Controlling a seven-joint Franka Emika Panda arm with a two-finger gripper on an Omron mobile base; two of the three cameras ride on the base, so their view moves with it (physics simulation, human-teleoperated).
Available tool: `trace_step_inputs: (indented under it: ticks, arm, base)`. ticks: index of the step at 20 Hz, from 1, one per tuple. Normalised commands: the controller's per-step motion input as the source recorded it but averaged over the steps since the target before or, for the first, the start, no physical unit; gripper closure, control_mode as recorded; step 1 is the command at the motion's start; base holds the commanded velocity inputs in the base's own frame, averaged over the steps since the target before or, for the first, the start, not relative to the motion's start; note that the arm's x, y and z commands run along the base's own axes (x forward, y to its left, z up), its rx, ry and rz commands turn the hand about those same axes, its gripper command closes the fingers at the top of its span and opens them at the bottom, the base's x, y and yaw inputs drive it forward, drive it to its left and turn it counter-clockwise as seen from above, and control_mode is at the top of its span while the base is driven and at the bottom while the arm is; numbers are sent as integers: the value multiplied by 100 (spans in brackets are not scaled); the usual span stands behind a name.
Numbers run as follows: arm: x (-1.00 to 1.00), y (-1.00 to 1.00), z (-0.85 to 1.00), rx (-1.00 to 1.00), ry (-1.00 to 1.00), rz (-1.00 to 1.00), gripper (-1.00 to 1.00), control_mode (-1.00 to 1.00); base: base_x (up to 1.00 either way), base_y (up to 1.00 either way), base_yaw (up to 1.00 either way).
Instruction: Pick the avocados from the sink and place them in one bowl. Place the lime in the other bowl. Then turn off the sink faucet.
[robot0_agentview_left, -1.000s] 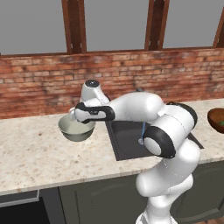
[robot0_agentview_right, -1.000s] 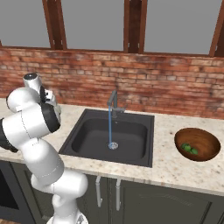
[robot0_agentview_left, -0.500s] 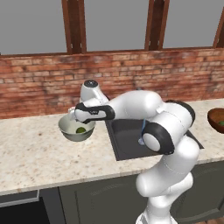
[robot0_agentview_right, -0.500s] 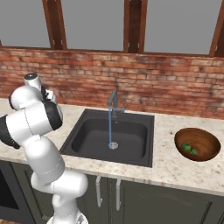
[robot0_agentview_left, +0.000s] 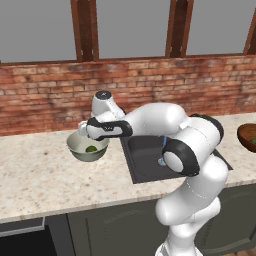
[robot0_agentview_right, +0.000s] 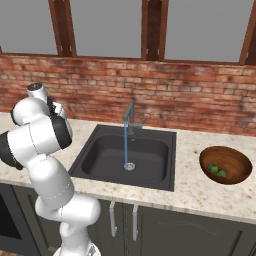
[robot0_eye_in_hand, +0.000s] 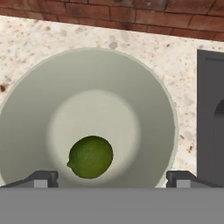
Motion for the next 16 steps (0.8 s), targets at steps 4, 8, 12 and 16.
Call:
trace_step_inputs:
  ticks: [4,8,12,16]
  arm:
    - [0,-13,0,0,0,-5,-100,-100]
    - [-3,-16,1,0,0,-5,-100,-100]
    - [-13,-28,12,0,0,-2,-100,-100]
    - [-27,-41,21,0,-2,0,-100,-100]
  base:
    - [0,0,0]
    - [0,0,0]
    - [0,0,0]
    - [0,0,0]
